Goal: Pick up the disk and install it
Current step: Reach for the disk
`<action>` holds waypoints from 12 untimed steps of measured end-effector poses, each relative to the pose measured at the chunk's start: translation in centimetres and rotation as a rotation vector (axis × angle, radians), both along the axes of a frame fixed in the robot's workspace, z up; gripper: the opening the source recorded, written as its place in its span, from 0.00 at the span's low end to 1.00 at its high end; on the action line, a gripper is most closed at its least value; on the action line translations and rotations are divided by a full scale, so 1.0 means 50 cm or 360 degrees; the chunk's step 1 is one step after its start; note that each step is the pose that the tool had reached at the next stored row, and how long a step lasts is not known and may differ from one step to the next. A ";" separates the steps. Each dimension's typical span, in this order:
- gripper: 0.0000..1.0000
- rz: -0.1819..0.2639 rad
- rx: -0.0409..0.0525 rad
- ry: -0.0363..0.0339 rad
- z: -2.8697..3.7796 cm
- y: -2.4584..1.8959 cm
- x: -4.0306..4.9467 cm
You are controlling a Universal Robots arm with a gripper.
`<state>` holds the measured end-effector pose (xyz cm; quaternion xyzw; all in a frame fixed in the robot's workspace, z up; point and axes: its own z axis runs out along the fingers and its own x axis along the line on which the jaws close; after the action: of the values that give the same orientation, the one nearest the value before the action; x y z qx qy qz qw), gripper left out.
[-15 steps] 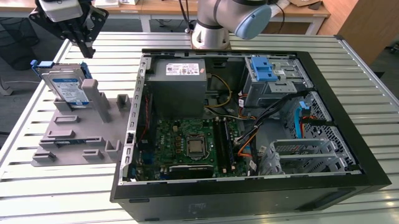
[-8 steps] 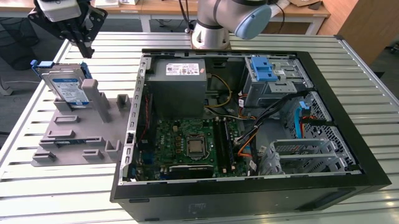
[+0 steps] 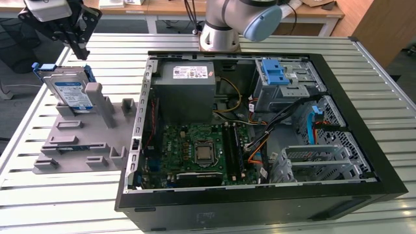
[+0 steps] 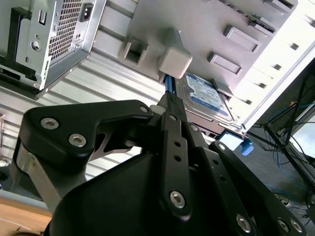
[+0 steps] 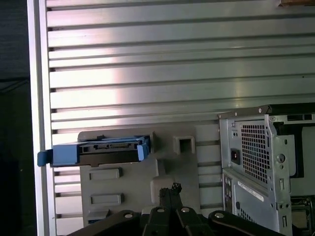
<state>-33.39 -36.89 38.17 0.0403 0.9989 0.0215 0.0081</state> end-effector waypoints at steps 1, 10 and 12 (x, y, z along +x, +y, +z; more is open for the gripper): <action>0.11 0.0000 0.0000 0.0000 0.000 0.0006 -0.004; 0.11 0.0000 0.0000 0.0001 -0.002 0.0037 -0.026; 0.11 0.0000 0.0000 0.0001 -0.002 0.0036 -0.026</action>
<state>-34.70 -36.71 38.07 0.0403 0.9989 0.0215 0.0078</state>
